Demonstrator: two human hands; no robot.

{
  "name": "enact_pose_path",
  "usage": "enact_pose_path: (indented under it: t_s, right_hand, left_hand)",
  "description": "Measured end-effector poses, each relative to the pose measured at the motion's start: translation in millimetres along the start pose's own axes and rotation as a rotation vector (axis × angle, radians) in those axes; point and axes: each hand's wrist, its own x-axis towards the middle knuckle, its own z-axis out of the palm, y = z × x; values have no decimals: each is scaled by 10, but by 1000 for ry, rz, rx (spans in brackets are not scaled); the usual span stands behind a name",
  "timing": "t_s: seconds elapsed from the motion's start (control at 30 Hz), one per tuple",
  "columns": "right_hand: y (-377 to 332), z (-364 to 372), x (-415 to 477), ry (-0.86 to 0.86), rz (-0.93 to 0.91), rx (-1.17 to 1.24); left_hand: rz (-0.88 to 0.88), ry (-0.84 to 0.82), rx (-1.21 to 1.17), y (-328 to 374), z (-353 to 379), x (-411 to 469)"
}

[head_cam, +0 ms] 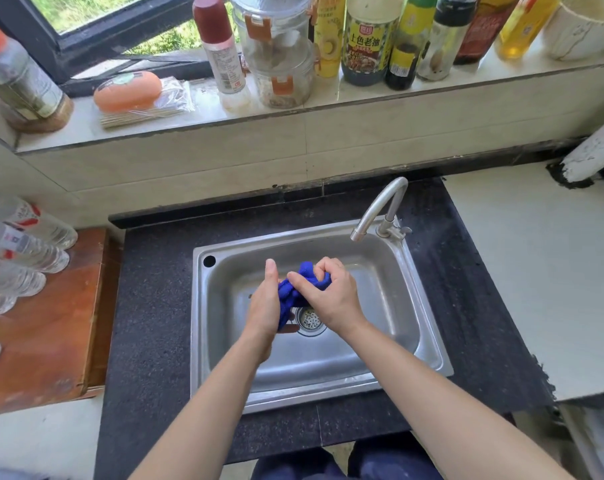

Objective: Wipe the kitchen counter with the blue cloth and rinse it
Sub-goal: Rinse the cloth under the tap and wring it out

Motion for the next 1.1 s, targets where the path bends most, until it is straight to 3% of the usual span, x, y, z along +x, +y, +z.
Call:
enact_pose_path:
  t_s: [0.07, 0.17, 0.3, 0.53, 0.8, 1.1]
  right_hand:
    - [48, 22, 21, 7, -21, 12]
    - [70, 44, 42, -42, -30, 18]
    - [82, 60, 60, -134, 41, 24]
    - [32, 12, 62, -324, 164, -105]
    - [-67, 211, 133, -8, 430, -132]
    - [71, 106, 166, -128, 367, -349]
  left_hand:
    - [81, 101, 56, -22, 55, 20]
    - [335, 303, 308, -95, 91, 42]
    - [428, 411, 458, -158, 80, 41]
    - [518, 451, 515, -157, -48, 118]
    - [661, 391, 692, -122, -63, 174]
    - [696, 249, 802, -260, -40, 142]
